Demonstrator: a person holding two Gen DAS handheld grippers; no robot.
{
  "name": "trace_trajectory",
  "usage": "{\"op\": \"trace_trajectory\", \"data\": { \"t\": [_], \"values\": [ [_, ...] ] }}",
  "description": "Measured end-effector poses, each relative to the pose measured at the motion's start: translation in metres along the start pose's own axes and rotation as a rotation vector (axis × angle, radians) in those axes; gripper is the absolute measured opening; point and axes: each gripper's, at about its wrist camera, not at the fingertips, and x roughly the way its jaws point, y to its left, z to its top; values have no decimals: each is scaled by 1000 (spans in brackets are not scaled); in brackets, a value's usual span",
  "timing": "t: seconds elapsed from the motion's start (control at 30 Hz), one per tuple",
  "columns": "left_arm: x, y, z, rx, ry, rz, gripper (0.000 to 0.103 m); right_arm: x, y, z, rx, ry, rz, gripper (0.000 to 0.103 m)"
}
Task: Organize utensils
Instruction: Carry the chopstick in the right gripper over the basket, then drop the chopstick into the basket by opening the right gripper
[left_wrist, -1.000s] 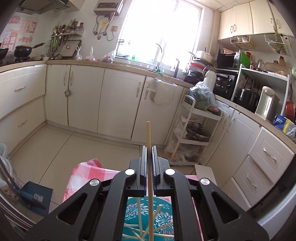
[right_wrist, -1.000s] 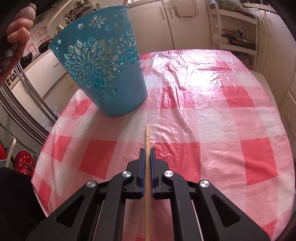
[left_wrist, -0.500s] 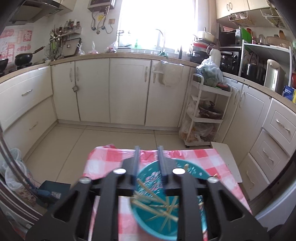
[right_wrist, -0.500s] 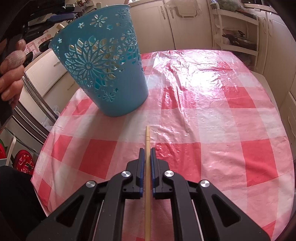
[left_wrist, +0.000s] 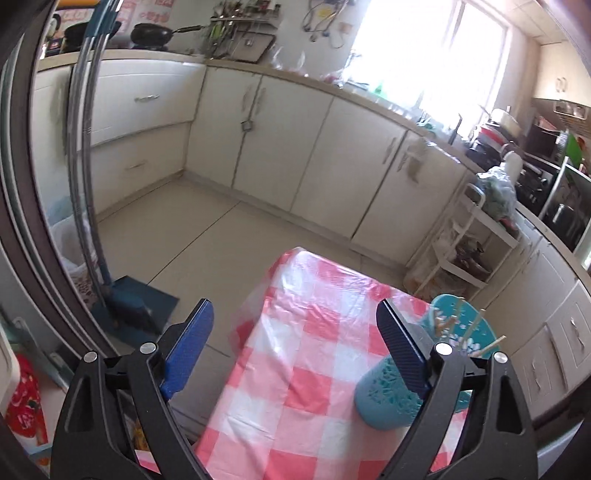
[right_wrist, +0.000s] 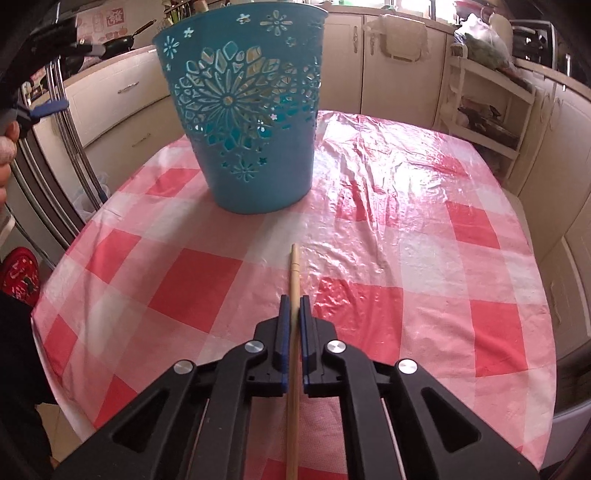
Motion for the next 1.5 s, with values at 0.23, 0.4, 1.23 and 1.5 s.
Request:
{"op": "trace_trajectory", "data": {
  "t": [0.23, 0.4, 1.23, 1.5],
  "values": [
    [4, -5, -6, 38, 26, -11, 86, -62, -2, 25, 92, -128, 273, 6],
    [6, -12, -9, 59, 40, -14, 86, -108, 1, 62, 158, -247, 447, 6],
    [17, -8, -8, 22, 49, -17, 86, -49, 30, 194, 153, -541, 156, 6],
    [14, 4, -7, -11, 51, -17, 88, -72, 45, 144, 48, -508, 132, 8]
  ]
}}
